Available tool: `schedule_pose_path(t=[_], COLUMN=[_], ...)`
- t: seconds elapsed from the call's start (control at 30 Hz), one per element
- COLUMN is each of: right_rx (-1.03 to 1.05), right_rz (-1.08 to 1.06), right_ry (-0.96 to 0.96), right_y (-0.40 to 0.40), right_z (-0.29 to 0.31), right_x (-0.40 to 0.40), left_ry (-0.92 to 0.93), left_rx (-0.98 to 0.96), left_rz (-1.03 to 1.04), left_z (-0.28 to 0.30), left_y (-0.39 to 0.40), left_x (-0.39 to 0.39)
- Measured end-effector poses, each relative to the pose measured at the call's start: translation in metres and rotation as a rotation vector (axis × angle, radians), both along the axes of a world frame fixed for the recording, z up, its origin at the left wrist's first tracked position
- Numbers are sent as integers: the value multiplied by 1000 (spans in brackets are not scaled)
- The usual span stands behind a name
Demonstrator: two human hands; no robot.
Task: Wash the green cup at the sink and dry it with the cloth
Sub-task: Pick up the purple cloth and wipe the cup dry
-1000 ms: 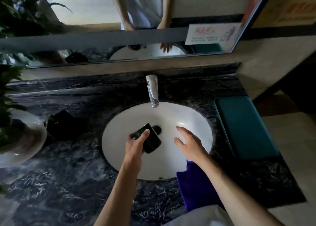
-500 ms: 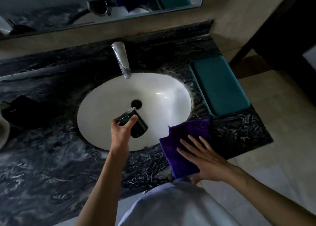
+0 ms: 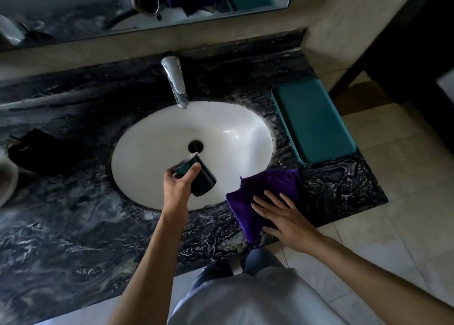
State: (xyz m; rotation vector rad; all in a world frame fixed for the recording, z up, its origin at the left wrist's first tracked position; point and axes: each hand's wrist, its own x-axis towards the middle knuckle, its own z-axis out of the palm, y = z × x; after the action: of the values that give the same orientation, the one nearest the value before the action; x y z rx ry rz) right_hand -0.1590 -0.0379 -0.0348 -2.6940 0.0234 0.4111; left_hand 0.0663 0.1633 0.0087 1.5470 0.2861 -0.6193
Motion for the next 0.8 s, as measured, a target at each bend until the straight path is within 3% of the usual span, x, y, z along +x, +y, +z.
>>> schedule_pose_path(t=[0.07, 0.17, 0.23, 0.3, 0.37, 0.47, 0.6, 0.8], right_rx=[358, 916, 1259, 1508, 1584, 1752, 1373, 1352], right_rz=[-327, -1041, -1318, -1343, -1323, -1047, -821, -673], right_ry=[-1, -82, -92, -83, -102, -4, -111, -203], right_y=[12, 23, 18, 15, 15, 38, 63, 57], right_z=[14, 49, 66, 82, 91, 114, 133, 147], right_x=[19, 60, 84, 102, 118, 145, 171, 190], left_ry=[-10, -41, -74, -108, -147, -213, -199, -154], left_rx=[-9, -32, -42, -51, -64, -65, -93, -162], left_rz=[-13, -24, -22, -24, -48, -133, -144, -87], left_z=[7, 20, 28, 36, 45, 62, 77, 87], left_y=[-2, -4, -5, -6, -9, -20, -33, -22], left_x=[1, 7, 13, 19, 23, 24, 25, 40])
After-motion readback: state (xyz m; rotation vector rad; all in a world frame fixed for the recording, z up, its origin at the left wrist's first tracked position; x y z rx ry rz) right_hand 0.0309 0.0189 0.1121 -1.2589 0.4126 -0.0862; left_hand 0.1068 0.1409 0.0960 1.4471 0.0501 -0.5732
